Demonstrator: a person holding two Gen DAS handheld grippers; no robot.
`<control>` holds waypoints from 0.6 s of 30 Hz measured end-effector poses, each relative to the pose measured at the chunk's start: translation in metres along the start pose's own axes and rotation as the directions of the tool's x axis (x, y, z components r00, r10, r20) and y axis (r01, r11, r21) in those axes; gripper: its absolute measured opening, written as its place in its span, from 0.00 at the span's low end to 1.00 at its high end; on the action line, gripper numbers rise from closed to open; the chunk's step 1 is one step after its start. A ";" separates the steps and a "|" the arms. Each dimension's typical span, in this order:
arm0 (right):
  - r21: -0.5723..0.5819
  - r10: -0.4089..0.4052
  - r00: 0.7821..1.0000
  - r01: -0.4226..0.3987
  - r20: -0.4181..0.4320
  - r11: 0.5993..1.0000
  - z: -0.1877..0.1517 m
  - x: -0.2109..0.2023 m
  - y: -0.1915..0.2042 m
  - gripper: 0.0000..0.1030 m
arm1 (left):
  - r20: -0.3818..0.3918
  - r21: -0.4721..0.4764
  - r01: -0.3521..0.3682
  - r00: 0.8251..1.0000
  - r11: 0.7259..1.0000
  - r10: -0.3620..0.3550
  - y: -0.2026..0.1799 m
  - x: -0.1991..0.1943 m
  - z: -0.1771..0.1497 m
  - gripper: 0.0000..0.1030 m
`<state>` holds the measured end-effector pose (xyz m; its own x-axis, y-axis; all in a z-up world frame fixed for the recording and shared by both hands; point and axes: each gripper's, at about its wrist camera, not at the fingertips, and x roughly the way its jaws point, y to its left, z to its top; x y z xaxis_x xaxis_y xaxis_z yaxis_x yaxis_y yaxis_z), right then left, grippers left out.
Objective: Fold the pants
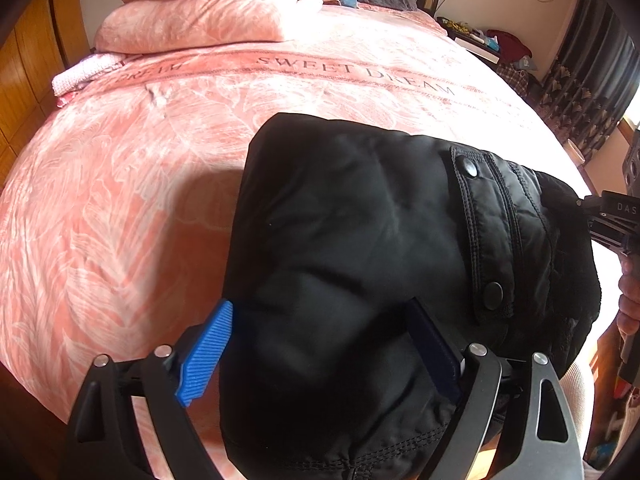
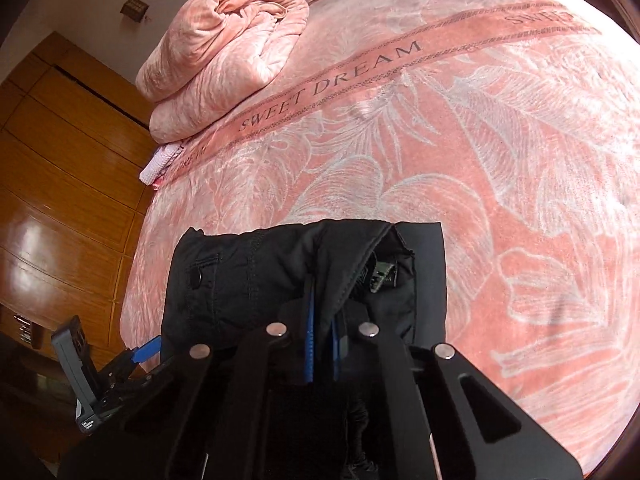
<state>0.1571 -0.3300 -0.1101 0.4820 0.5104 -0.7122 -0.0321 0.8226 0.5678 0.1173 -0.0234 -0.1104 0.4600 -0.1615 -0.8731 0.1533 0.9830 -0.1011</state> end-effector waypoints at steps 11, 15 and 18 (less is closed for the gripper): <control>0.046 -0.033 0.999 0.034 -0.020 0.998 -0.008 -0.006 -0.019 0.14 | 0.010 0.011 -0.001 1.000 1.000 0.001 -0.001 -0.002 0.001 0.86; 0.061 -0.013 1.000 0.012 0.008 0.998 -0.017 -0.014 -0.023 0.36 | 0.006 0.024 0.014 1.000 1.000 -0.014 -0.002 -0.008 0.002 0.90; 0.038 -0.036 0.999 0.035 0.013 0.999 -0.026 -0.023 -0.021 0.43 | -0.022 0.016 0.043 0.999 0.999 -0.043 0.011 -0.012 0.004 0.94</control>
<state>0.1237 -0.3518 -0.1166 0.4938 0.4776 -0.7267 0.0180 0.8299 0.5577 0.1174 -0.0109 -0.0989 0.4340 -0.2016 -0.8780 0.1873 0.9735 -0.1310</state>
